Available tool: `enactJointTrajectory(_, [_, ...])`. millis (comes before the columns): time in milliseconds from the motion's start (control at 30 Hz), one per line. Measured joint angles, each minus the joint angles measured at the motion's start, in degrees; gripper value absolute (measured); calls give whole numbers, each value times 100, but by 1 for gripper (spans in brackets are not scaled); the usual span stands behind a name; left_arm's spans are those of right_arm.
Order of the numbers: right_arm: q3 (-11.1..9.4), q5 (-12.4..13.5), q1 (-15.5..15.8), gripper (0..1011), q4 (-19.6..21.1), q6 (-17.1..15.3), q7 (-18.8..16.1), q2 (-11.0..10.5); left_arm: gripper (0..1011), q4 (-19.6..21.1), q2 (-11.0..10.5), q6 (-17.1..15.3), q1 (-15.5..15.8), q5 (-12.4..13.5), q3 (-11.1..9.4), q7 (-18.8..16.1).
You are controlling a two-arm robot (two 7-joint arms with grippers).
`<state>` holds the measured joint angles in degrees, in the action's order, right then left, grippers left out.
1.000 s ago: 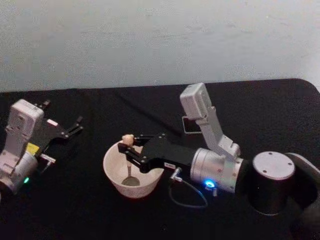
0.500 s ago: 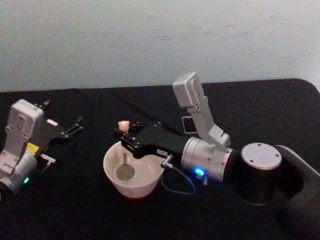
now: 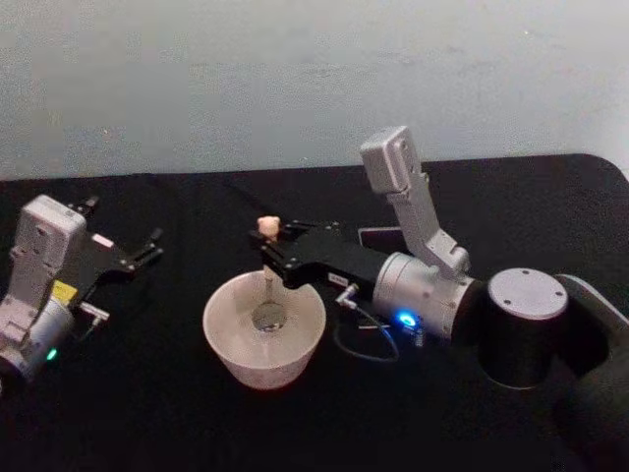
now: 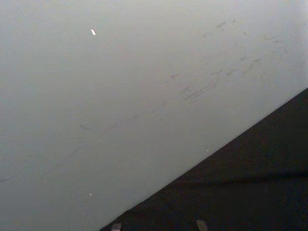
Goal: Pick up the stirring spoon with one hand, stir inside the cup, then place it back in its original position.
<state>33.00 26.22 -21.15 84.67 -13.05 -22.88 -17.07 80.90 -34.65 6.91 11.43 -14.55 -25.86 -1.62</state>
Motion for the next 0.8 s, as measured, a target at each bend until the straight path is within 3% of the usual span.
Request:
enactJointTrajectory(433, [-253,156,352,226,579,-87,-97,-432,1001,0,0,0,0,0,0,0])
enactJointTrajectory(800, [-132,300,479,226,801,-163,-248,-584,1001,0,0,0,0,0,0,0])
